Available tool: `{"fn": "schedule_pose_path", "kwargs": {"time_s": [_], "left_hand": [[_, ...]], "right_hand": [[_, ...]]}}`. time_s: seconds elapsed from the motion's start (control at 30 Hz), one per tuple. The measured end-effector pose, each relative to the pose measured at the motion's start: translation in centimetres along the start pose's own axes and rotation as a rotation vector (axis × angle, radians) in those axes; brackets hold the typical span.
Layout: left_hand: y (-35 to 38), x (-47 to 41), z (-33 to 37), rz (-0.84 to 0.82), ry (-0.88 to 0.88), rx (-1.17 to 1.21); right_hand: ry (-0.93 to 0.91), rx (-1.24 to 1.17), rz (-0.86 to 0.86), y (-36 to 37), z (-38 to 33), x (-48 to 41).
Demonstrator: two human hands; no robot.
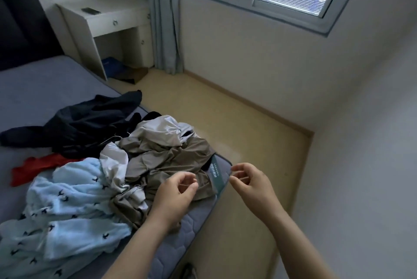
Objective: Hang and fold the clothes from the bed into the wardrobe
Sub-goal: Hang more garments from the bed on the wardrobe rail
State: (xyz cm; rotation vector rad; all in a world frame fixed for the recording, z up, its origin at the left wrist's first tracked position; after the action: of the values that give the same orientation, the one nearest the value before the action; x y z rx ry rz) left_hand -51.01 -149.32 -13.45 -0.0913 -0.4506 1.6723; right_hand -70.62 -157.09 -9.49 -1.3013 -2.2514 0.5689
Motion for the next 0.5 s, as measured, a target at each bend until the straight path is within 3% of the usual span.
{"fn": "schedule_pose_path", "kwargs": {"time_s": [0.5], "left_hand": [[-4.6, -11.4, -1.9, 0.295, -0.193, 0.009]], "right_hand": [[-0.099, 0.038, -0.324, 0.5, -1.5, -20.9]]}}
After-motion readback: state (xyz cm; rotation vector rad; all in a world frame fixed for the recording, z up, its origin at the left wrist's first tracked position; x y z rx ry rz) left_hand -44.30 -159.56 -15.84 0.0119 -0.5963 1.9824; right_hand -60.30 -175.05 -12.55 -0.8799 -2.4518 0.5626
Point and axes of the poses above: each hand's wrist, its own x-axis away from the middle knuckle, its own y-axis out of the palm, z = x × y, the point moved 10 cm from there along -x, towards the middle knuckle, and after that the axes turned 13 degrees about -z, right-handed, at the moved point
